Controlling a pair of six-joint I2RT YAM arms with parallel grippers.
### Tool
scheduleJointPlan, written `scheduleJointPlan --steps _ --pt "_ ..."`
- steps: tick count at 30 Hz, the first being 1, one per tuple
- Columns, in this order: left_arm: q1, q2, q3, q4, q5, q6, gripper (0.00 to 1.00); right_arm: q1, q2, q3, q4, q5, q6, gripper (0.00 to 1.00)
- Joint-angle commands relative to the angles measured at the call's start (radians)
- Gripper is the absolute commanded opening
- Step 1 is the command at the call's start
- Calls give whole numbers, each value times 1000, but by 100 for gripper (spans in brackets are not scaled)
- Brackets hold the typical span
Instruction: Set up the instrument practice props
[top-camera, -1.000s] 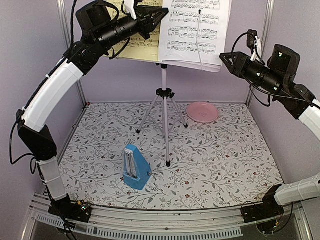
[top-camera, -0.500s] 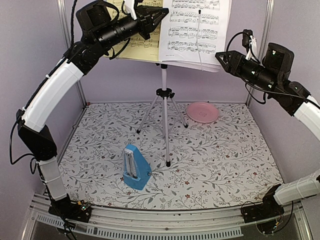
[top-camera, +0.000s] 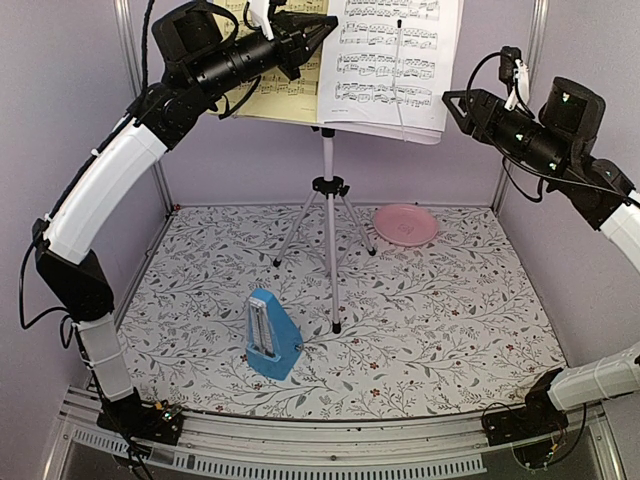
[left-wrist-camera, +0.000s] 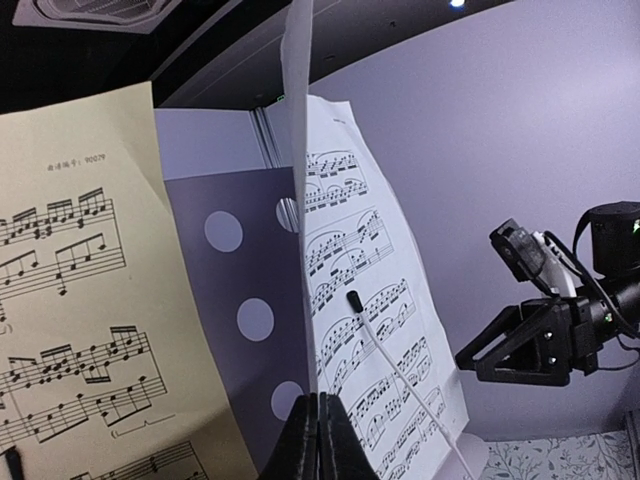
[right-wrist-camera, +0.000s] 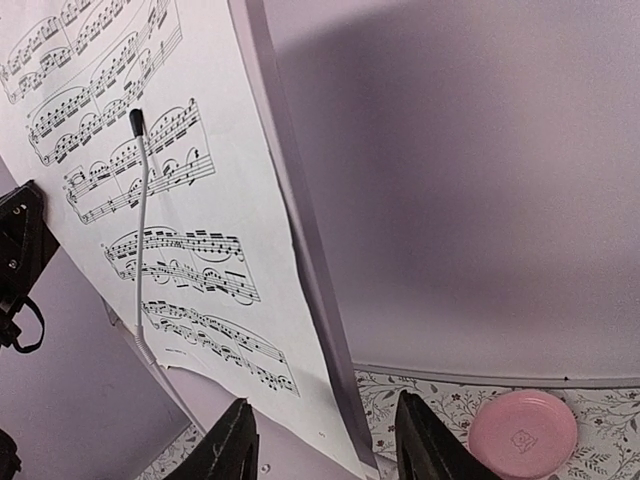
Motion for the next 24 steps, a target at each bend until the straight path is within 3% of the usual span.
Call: scheduleJointPlan --steps 1,16,24 --pt "-2 12 -9 17 9 1 5 -3 -1 25 -17 16 -20 50" --pt "-1 25 -10 35 38 -15 4 -10 47 41 3 -37 -6 50" --pt "-2 29 -9 47 42 -23 4 -14 41 48 12 -46 -11 25"
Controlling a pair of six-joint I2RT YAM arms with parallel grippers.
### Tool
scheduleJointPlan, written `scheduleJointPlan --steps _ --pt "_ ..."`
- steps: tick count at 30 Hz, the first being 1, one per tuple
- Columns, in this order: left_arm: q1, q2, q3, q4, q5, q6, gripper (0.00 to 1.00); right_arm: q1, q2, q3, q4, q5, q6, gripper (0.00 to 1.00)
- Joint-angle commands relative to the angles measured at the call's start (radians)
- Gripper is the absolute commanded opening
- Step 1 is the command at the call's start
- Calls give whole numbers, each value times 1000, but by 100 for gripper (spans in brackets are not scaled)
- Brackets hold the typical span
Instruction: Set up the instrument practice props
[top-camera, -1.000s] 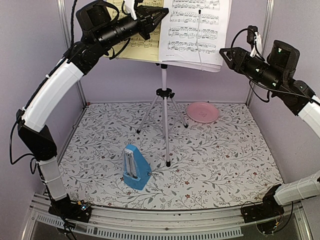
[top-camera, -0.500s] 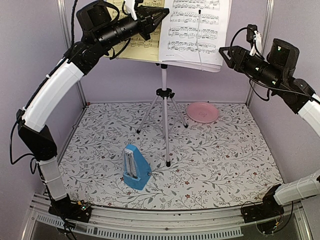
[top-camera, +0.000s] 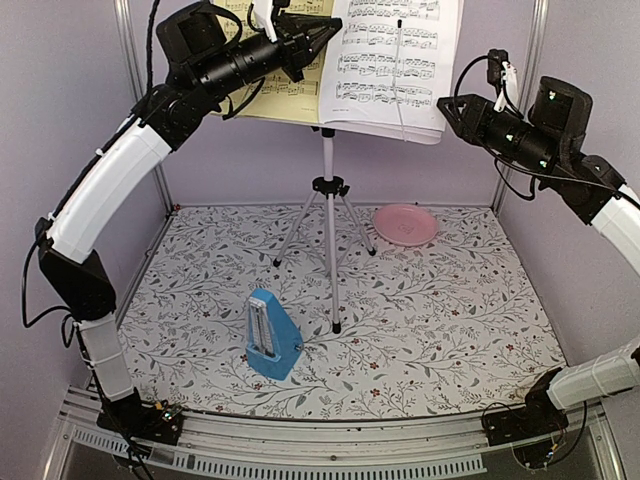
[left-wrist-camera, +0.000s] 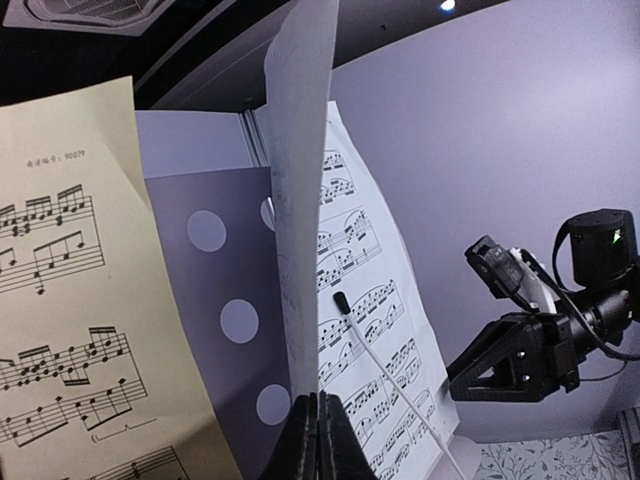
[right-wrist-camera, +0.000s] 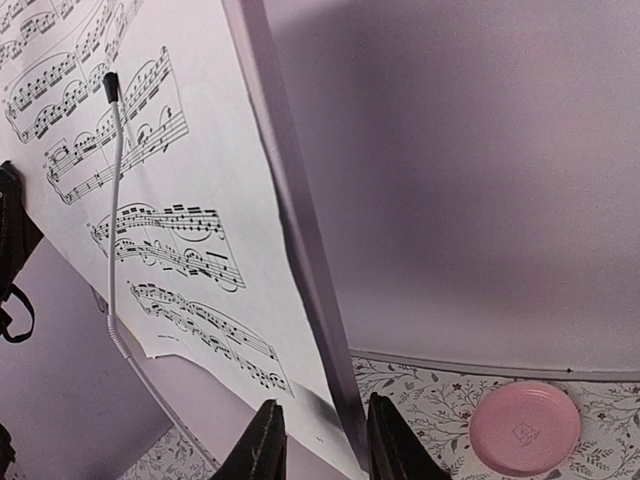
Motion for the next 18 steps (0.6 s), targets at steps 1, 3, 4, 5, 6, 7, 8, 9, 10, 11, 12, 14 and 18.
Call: scheduleJointPlan --steps 1,3,4,5,6,7,8,9,10,11,12,14,18 --pt "-2 18 -10 31 11 -13 4 -7 -4 31 26 -18 -9 21" --pt "-3 21 -10 33 12 -14 4 -7 -5 30 27 -24 -11 11" --pt "-2 22 -9 35 13 -17 4 -7 -5 29 28 -27 -11 7" --pt "-3 23 -9 36 14 -16 4 -7 -5 27 28 -29 -10 3" --pt "-3 23 -8 37 15 -18 4 -7 -5 23 29 -30 -9 0" --pt "-3 25 -8 38 15 -17 4 -7 -5 21 29 -31 -7 0" --pt "-2 25 -9 38 14 -18 4 -7 -6 17 29 -31 -6 0" --pt "-3 26 -9 37 14 -17 4 -7 -8 14 29 -31 -3 0" --pt "-2 27 -8 38 15 -19 4 -7 -10 8 28 -29 -1 0" --pt "-3 28 -7 37 16 -19 4 -7 -14 2 28 -29 2 0" --pt "-3 28 -8 39 16 -20 4 -7 -17 -4 29 -28 2 0" --pt "-4 28 -7 39 16 -21 4 -7 -22 -18 26 -29 7 0" --pt "-4 29 -6 39 16 -21 4 -7 -36 -51 20 -39 15 0"
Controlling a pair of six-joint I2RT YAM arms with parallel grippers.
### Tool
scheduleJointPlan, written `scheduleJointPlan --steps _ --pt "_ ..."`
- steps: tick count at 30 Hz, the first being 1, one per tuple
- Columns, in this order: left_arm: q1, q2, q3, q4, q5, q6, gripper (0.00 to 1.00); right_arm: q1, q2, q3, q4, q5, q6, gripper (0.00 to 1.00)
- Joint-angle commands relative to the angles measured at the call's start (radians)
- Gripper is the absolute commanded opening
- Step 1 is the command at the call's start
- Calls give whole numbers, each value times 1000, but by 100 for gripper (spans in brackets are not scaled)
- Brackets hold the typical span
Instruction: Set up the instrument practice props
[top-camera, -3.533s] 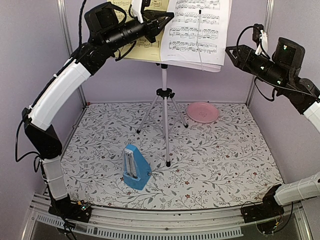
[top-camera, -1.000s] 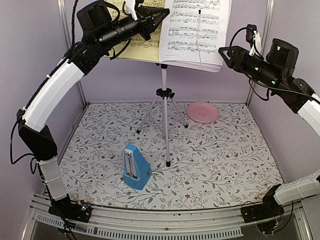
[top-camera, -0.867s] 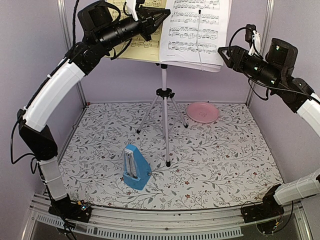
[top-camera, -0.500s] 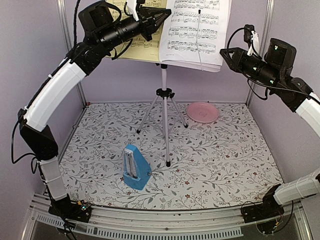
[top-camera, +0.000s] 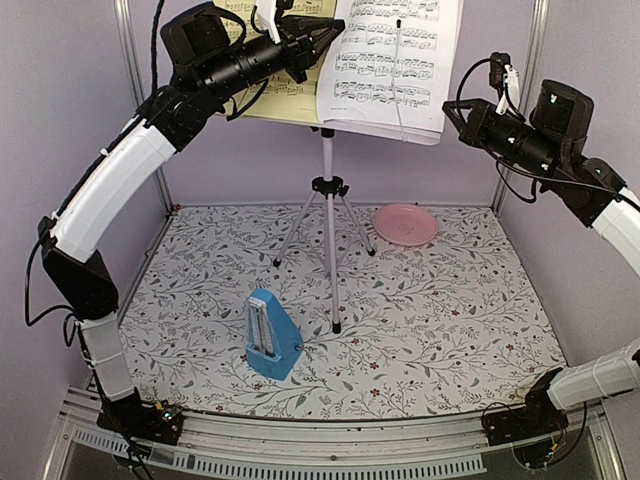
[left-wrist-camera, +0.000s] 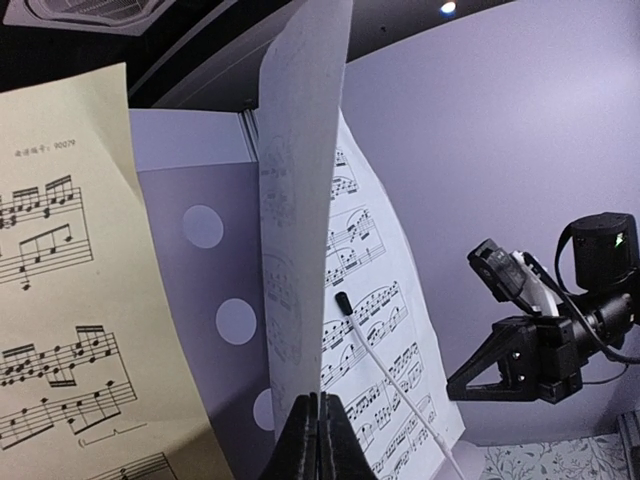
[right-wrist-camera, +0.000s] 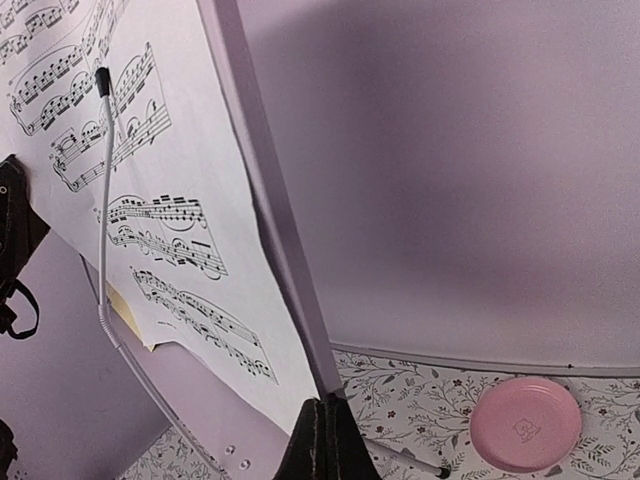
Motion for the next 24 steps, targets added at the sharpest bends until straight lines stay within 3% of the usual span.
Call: scheduleJointPlan --steps 1,14,18,24 --pt "-3 15 -6 19 13 -10 4 -2 -28 -39 10 -25 14 0" --pt "-6 18 -5 14 16 -13 3 -1 -47 -70 21 -55 11 0" --pt "-6 17 -6 13 15 -10 3 -2 -55 -66 35 -39 9 30" --pt "-6 17 -5 14 15 -7 3 -1 -63 -60 42 -11 -12 40"
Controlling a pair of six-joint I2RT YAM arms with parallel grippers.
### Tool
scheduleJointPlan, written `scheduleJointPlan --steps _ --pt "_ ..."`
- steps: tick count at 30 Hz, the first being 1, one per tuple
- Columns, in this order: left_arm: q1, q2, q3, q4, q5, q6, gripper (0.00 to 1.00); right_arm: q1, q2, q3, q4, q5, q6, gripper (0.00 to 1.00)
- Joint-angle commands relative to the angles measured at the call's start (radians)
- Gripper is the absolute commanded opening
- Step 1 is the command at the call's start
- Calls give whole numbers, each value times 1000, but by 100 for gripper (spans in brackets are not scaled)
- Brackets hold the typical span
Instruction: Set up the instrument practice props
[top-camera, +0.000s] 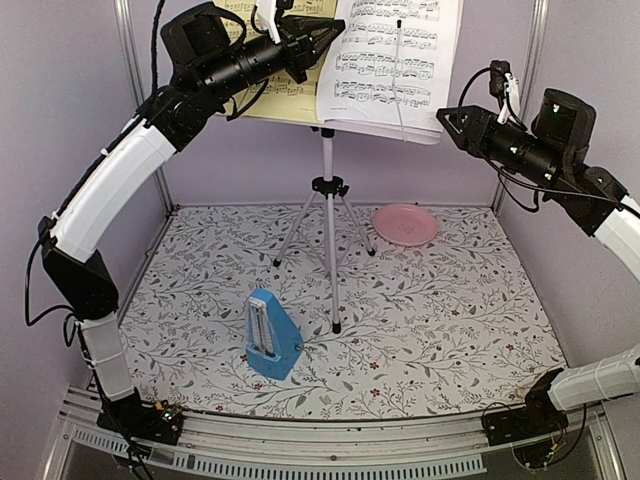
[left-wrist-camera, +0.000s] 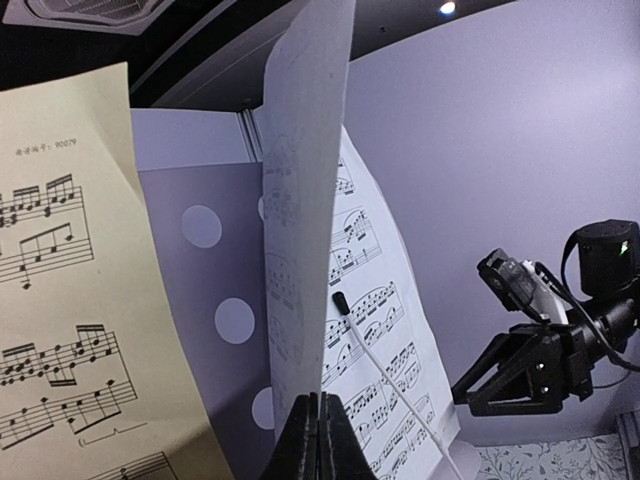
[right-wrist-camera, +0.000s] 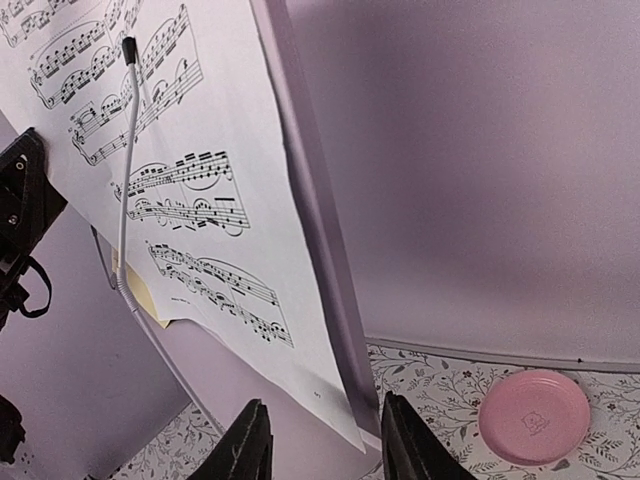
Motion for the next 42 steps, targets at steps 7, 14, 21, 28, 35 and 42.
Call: scheduleJointPlan --steps 7,14,21,28,35,42 --pt "-6 30 -4 31 37 -16 2 -7 12 32 41 3 -15 40" --pt "-12 39 -8 30 46 -19 0 -24 12 35 47 -3 -10 45" --pt "-13 44 -8 35 48 -18 0 -44 17 37 64 -31 -3 44" --pt "-13 44 -8 35 48 -16 0 -94 34 35 106 -141 41 41" --pt "-14 42 -8 33 46 -11 0 -104 59 54 123 -253 61 37" --pt "-13 41 -11 33 46 -8 0 -104 75 84 120 -302 67 27"
